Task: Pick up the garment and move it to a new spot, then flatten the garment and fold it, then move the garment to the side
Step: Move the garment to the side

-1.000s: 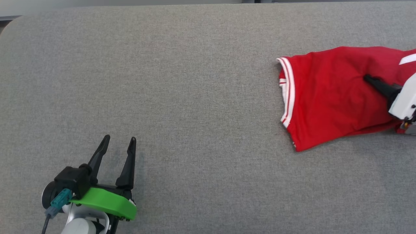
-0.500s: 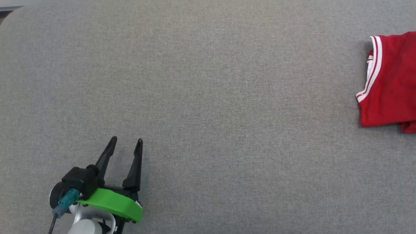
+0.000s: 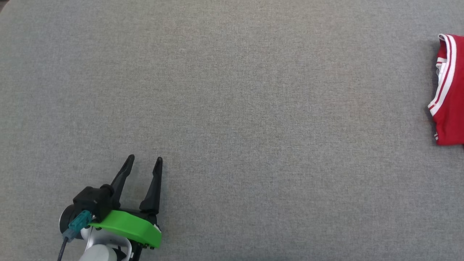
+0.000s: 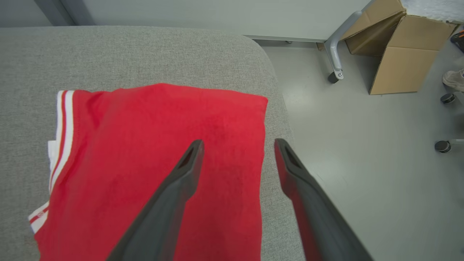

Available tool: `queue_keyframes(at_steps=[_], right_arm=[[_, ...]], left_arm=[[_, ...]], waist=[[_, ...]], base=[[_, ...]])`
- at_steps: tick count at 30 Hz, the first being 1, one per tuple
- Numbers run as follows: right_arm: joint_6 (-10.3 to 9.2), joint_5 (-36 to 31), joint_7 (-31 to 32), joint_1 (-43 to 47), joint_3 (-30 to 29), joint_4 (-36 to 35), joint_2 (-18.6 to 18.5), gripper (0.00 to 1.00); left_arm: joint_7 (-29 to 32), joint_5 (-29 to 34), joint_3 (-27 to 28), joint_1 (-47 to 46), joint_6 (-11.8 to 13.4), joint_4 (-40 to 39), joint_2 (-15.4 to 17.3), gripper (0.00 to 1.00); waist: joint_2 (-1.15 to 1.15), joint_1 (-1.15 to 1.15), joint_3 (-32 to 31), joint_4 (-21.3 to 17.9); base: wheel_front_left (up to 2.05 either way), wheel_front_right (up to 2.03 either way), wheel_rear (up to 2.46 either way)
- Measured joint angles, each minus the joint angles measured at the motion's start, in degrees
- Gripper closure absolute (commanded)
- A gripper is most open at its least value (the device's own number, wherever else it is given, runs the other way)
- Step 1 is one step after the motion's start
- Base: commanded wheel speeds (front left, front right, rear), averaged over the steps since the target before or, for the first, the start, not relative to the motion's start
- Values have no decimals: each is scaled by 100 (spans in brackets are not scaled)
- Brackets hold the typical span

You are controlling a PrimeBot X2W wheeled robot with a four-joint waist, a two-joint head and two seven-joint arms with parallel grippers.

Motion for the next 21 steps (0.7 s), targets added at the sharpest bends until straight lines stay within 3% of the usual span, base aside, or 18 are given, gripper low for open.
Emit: queue_keyframes(at_steps=[3, 8, 21], right_arm=[[-30, -300, -263, -20, 29, 90, -123, 0], [-56, -467, -832, -50, 33, 159, 126, 0], [-67, -860, -2719, -215, 116, -954, 1344, 0]], left_arm=[[-21, -10, 108, -3, 8, 30, -51, 0], [-71, -67, 286, -3, 9, 54, -53, 0], [-151, -68, 880, -150, 157, 152, 77, 0]], waist=[[0, 0, 6, -7], [0, 0, -62, -122], [0, 0, -522, -500]], base=[[0, 0, 0], [0, 0, 0], [0, 0, 0]])
